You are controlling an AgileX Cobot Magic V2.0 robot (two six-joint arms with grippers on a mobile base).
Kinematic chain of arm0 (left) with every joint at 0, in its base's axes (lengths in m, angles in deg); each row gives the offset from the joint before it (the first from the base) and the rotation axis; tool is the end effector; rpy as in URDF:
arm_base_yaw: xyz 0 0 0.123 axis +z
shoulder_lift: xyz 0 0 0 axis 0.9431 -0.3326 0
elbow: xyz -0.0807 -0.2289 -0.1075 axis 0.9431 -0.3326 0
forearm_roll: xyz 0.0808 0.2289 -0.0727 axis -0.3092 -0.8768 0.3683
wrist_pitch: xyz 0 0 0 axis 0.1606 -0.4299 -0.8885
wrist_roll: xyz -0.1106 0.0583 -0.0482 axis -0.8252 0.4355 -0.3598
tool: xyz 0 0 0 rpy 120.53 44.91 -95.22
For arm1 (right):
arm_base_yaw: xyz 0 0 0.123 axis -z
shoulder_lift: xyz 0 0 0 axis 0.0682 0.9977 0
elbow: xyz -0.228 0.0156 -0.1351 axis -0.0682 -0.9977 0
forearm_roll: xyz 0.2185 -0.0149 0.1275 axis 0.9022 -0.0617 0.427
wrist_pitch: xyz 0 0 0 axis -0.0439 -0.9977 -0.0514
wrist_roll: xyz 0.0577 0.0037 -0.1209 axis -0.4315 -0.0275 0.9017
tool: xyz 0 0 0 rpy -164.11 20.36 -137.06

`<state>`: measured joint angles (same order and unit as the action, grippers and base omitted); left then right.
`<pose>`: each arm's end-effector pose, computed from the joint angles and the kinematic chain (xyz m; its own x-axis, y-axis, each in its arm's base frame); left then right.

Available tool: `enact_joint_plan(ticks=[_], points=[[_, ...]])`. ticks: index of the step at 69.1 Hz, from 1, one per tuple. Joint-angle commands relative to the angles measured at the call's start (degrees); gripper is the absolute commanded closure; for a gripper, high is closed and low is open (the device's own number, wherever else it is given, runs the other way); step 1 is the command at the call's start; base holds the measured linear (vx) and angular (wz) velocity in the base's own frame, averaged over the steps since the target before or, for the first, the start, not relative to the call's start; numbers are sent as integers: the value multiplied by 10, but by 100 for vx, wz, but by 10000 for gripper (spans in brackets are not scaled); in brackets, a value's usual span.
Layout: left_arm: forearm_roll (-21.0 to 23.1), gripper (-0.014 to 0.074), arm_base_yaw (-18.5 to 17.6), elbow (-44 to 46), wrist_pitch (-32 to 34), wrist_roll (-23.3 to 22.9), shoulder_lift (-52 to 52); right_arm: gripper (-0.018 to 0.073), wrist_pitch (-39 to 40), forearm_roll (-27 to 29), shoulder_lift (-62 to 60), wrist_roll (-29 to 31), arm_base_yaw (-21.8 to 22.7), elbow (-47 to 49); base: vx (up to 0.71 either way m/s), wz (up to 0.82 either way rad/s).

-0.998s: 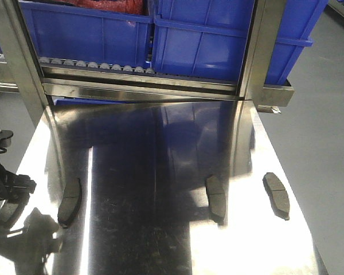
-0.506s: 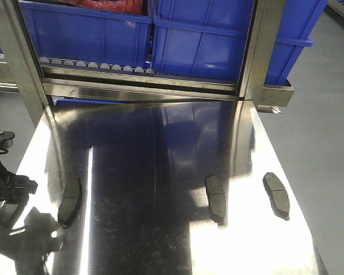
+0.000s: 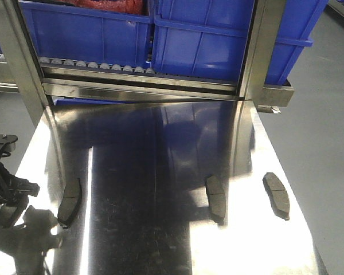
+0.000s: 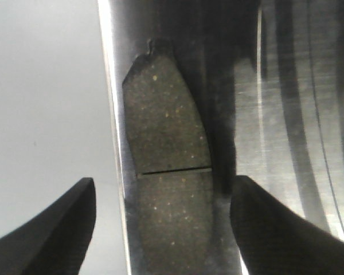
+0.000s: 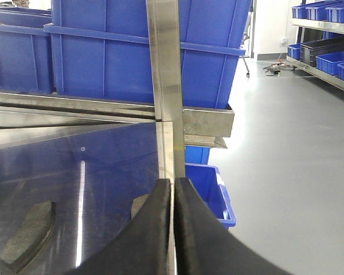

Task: Move and align brake pads A on conveyor
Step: 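Lift the brake pad off the steel table with the left gripper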

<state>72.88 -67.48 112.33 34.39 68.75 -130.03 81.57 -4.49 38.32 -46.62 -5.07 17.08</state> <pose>0.3059 0.0164 0.1030 -0.9843 -0.0216 -0.1753 -0.0230 0.9997 0.0055 0.1209 0.0021 0.1881 -0.0746 0.0360 -0.9966 -0.0144 0.9992 0.0371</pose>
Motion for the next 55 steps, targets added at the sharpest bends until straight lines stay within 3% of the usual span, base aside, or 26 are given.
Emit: enact_joint_plan(ticks=[1, 21, 42, 55], points=[[10, 131, -3, 14, 8, 1, 19, 568, 43, -1, -8, 3, -1, -2, 0, 0], [10, 155, -3, 14, 9, 1, 19, 568, 43, -1, -8, 3, -1, -2, 0, 0], [11, 386, -3, 14, 9, 1, 19, 568, 43, -1, -8, 3, -1, -2, 0, 0], [11, 486, -3, 14, 10, 1, 19, 568, 43, -1, -8, 3, -1, -2, 0, 0]])
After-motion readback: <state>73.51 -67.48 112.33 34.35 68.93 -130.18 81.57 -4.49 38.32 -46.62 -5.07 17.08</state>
